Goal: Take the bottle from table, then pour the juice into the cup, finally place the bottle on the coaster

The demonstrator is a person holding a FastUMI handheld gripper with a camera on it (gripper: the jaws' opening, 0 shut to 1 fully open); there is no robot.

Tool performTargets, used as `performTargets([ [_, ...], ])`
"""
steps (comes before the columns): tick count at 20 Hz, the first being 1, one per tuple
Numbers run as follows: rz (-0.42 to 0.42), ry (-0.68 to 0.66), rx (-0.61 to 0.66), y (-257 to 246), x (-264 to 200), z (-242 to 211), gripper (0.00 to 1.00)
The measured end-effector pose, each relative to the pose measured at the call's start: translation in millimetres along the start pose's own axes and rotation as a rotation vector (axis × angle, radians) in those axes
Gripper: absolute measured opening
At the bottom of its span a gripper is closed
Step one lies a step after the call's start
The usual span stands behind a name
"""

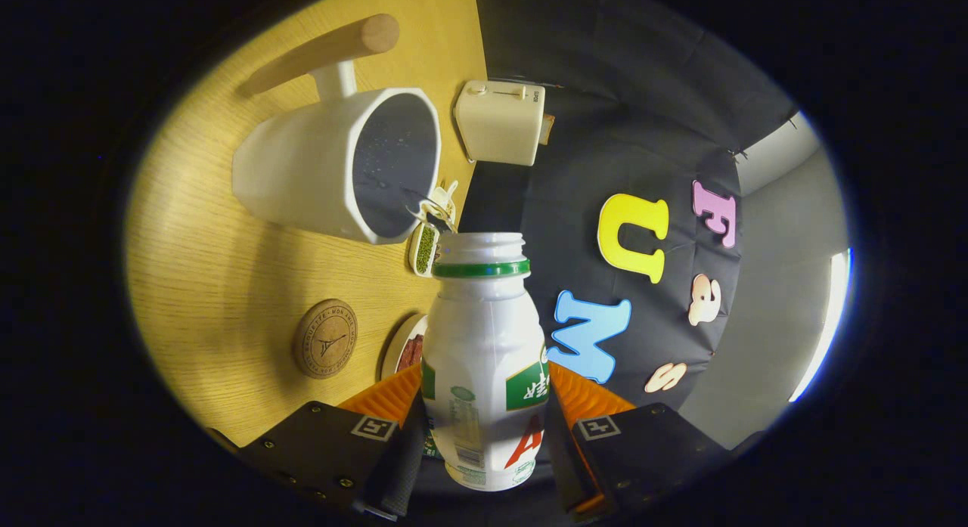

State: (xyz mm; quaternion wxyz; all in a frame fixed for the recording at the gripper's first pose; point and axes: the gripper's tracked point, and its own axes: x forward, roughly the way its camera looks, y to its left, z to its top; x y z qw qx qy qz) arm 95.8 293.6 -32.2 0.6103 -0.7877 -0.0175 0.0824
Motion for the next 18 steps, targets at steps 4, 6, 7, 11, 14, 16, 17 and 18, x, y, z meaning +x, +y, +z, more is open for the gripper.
performTargets([
  [4, 0.001, 0.002, -0.018, -1.4, -0.6, -1.2, 0.71],
  [6, -0.003, 0.002, -0.027, -3.2, -1.3, -0.9, 0.71],
  [7, -0.005, 0.001, -0.032, -4.4, -1.0, 0.2, 0.71],
  [11, -0.004, 0.004, -0.050, -5.3, -0.5, -0.1, 0.71],
  [14, -0.006, 0.010, -0.073, -8.6, -0.7, -1.3, 0.71],
  [16, -0.006, 0.012, -0.086, -9.9, -1.3, -1.5, 0.71],
  [17, -0.006, 0.013, -0.089, -10.3, -1.5, -1.6, 0.71],
  [18, -0.006, 0.014, -0.093, -11.0, -0.4, -1.8, 0.71],
])
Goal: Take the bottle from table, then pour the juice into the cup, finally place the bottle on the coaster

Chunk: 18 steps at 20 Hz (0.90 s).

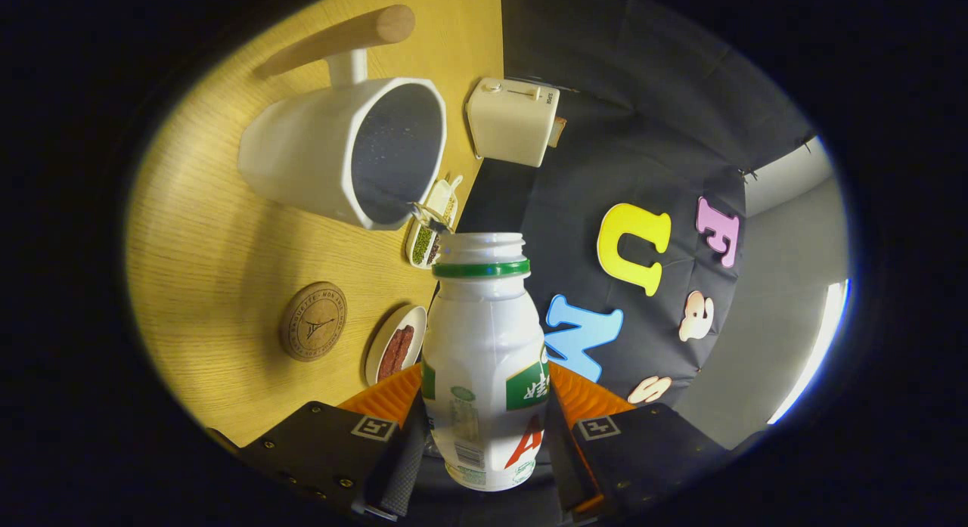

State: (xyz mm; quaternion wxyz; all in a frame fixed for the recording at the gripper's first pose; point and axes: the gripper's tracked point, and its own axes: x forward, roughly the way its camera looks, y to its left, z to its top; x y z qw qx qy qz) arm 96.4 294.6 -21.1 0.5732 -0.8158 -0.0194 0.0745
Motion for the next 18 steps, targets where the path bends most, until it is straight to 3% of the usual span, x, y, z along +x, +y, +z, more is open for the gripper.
performTargets([
  [18, 0.000, 0.000, -0.096, 5.1, 6.3, 6.4, 0.71],
])
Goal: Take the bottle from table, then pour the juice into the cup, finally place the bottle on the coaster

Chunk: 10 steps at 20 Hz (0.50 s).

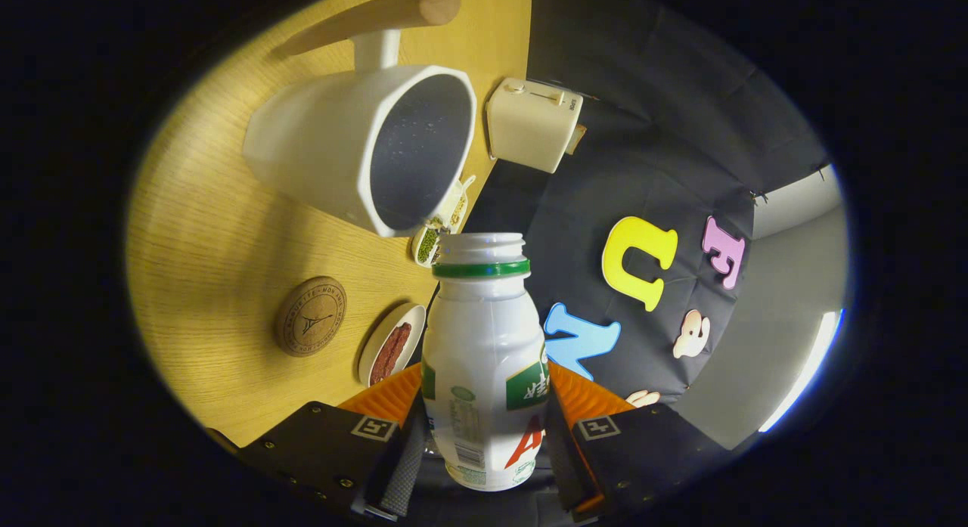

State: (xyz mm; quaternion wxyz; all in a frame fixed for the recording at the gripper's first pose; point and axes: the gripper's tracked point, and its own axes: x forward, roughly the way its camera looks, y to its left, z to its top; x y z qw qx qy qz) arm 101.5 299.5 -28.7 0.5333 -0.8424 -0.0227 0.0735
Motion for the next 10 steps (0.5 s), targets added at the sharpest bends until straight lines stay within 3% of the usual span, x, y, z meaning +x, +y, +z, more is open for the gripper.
performTargets([
  [10, -0.006, 0.000, -0.026, -0.5, 2.3, 2.0, 0.71],
])
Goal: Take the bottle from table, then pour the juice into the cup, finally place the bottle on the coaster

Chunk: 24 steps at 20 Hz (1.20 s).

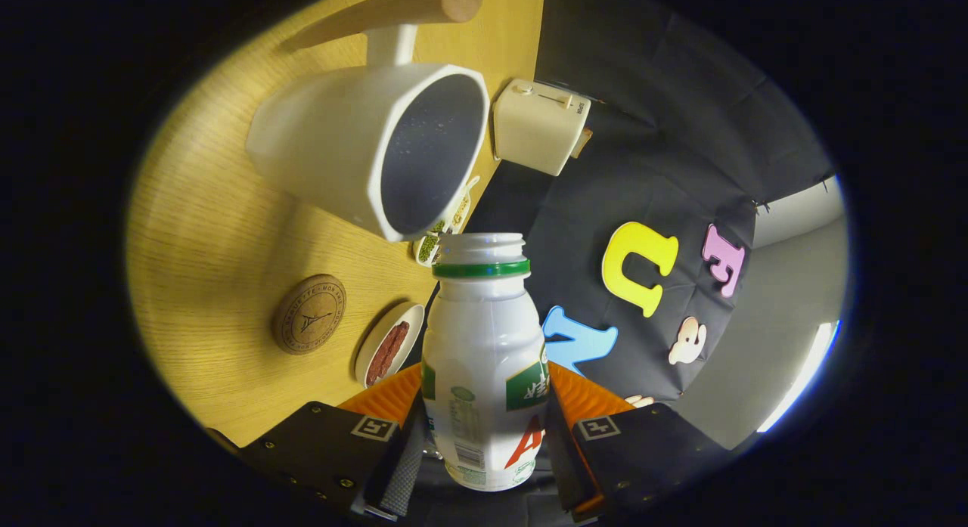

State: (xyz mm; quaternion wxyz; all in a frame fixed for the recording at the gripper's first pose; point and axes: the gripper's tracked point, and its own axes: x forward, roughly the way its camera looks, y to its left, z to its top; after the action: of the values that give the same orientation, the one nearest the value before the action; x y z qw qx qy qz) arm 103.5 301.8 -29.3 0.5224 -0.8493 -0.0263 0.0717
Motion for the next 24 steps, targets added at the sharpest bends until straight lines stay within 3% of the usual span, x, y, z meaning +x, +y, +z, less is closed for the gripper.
performTargets([
  [24, 0.009, -0.009, 0.059, 3.9, -0.3, -3.3, 0.71],
])
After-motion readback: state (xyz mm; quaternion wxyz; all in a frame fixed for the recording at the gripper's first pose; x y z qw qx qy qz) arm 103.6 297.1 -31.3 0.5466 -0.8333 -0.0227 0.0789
